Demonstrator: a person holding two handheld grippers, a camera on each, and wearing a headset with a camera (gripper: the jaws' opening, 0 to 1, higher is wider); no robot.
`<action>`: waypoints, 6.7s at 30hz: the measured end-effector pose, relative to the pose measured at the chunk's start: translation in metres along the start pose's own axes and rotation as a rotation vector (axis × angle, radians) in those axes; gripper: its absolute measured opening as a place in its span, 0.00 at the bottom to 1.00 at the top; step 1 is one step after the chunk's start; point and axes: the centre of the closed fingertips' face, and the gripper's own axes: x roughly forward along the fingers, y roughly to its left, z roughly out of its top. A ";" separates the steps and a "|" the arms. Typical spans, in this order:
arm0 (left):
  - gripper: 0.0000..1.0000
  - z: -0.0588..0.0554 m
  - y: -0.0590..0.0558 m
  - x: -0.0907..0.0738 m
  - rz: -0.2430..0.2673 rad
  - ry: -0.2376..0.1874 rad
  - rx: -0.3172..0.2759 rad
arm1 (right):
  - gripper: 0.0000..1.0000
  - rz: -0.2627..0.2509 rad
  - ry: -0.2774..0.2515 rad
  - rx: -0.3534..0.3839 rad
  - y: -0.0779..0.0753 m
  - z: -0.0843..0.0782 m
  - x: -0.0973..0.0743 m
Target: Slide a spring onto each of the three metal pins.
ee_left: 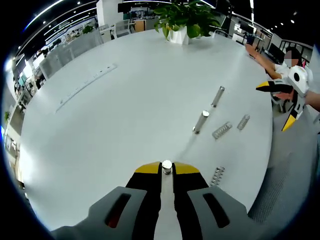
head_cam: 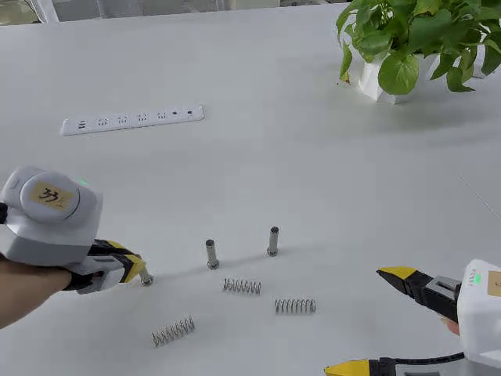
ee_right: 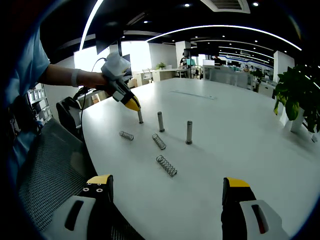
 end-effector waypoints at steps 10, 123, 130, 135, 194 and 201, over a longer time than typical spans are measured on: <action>0.05 0.000 -0.002 0.000 0.008 -0.009 0.020 | 0.91 -0.001 -0.004 -0.007 0.000 0.000 -0.001; 0.99 -0.015 -0.024 -0.040 -0.002 -0.326 -0.010 | 0.93 0.041 0.048 -0.141 -0.009 0.021 0.010; 0.99 -0.028 -0.041 -0.043 -0.067 -0.304 0.060 | 0.93 0.046 0.052 -0.146 -0.007 0.020 0.011; 0.98 -0.037 -0.052 -0.042 -0.100 -0.289 0.097 | 0.93 0.048 0.053 -0.149 -0.006 0.021 0.011; 0.12 -0.061 -0.069 0.012 -0.212 -0.170 0.287 | 0.93 -0.006 0.057 -0.091 -0.013 0.002 0.000; 0.09 -0.060 -0.069 0.014 -0.218 -0.156 0.305 | 0.93 -0.006 0.056 -0.085 -0.012 0.001 0.000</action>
